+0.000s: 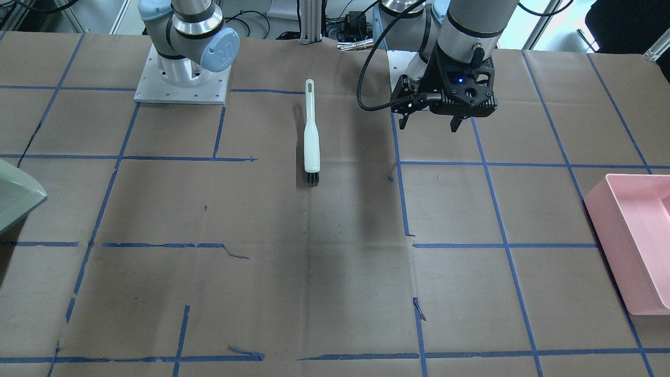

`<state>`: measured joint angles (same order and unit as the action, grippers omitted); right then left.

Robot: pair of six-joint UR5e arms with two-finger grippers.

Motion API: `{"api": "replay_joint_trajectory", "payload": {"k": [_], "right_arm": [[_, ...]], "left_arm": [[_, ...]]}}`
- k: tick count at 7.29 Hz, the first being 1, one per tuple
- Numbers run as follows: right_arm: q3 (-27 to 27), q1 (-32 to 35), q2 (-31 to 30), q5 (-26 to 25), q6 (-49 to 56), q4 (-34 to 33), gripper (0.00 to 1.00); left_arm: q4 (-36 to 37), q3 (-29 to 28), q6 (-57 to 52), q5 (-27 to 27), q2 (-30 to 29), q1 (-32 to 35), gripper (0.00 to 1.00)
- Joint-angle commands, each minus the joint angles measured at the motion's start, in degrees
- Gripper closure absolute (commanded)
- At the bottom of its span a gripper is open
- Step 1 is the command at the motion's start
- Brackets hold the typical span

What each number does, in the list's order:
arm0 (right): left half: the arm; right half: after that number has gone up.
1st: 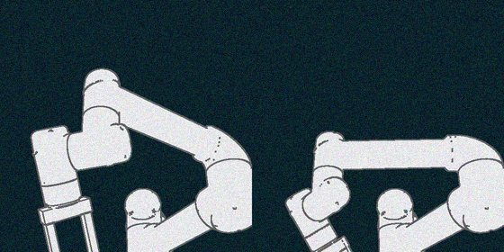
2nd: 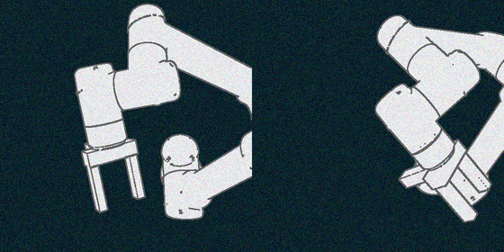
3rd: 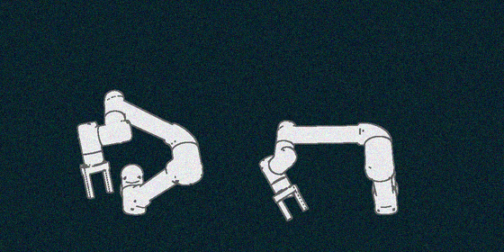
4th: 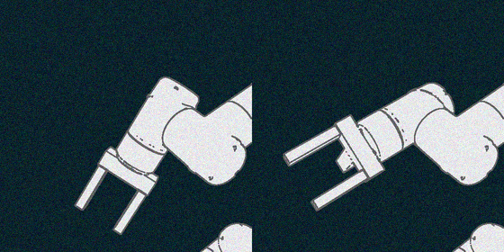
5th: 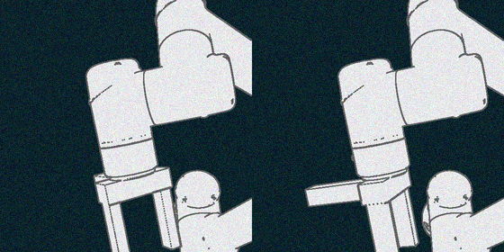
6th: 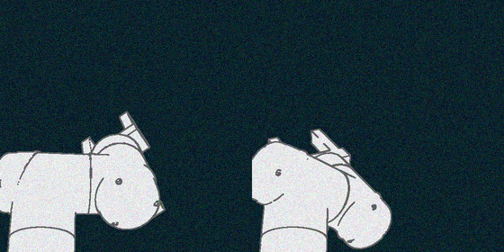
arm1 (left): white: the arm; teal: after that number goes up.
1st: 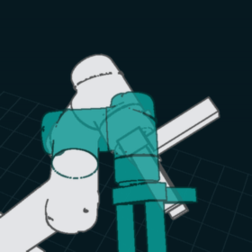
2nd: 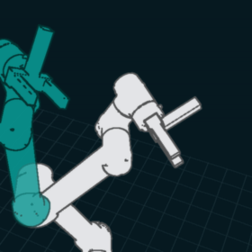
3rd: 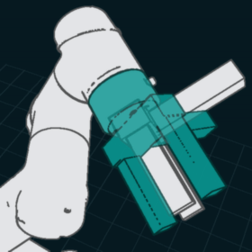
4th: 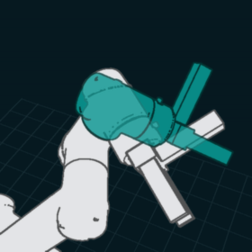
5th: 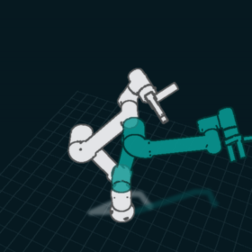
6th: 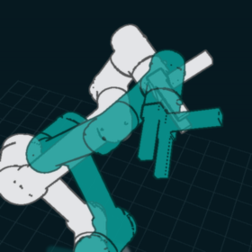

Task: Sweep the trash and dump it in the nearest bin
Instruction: 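Bring the empty dustpan back over the table with the right gripper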

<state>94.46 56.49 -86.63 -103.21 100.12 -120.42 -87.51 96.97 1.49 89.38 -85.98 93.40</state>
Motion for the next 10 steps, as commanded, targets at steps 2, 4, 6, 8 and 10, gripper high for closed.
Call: {"api": "replay_joint_trajectory", "payload": {"k": [2, 4, 6, 8, 10], "right_arm": [[-0.2, 12.1, -0.5, 1.3, -28.1, 7.8, 1.00], [-0.2, 18.5, -0.2, 5.3, -45.9, 12.5, 1.00], [-0.1, 24.5, 0.6, 9.2, -60.2, 15.0, 0.99], [-0.2, 32.2, 2.5, 9.5, -73.2, 16.4, 0.99], [-2.8, 39.2, 6.9, 10.4, -84.2, 16.4, 0.99]], "left_arm": [[0.0, 0.1, 0.0, 0.0, 0.1, 0.0, 0.00], [-0.1, 0.1, 0.0, 0.0, 0.2, 0.0, 0.00], [-0.2, 0.1, 0.1, 0.1, 0.2, 0.0, 0.00], [-0.2, 0.1, 0.1, 0.0, -0.1, 0.0, 0.00], [-0.4, 0.1, 0.1, 0.0, 0.1, 0.0, 0.00]]}}
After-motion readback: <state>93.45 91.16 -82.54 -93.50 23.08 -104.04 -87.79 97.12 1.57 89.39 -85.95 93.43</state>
